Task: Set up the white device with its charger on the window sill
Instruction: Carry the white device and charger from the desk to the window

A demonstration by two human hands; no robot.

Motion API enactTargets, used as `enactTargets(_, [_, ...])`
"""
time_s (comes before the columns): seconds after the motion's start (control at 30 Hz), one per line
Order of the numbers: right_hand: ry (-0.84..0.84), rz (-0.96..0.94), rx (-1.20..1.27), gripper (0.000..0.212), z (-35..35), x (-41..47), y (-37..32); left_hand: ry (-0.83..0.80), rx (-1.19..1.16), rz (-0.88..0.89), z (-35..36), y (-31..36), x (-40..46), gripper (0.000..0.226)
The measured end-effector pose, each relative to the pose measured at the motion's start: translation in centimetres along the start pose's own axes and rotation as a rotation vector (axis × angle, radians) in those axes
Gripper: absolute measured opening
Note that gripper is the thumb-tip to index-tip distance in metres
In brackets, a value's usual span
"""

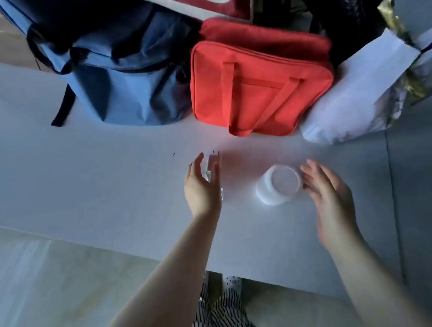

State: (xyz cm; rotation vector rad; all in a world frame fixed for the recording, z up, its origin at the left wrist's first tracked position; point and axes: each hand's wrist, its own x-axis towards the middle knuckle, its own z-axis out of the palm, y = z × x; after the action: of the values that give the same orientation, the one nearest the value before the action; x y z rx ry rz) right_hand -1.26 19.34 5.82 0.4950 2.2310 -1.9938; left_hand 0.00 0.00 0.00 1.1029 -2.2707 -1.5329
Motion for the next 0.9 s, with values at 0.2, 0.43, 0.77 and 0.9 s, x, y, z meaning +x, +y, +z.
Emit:
enactTargets(0.2, [-0.024,-0.06,-0.002,0.056,0.9,-0.5,3.4,0.105,0.1,0.186,3.1,-2.7,1.2,0.054])
enactTargets(0.43, [-0.025,-0.163,-0.128,0.096,2.4,-0.4,6.3,0.129,0.077,0.313,3.3,-3.3,1.0,0.052])
enactTargets(0.77, [0.012,-0.216,-0.2,0.066,4.8,0.0,3.7,0.102,-0.589,-0.175,0.3,0.6,1.0,0.043])
enactTargets(0.9, [-0.046,-0.19,-0.117,0.064,6.9,0.7,1.2,0.1,-0.66,-0.223,-1.8,2.0,2.0,0.034])
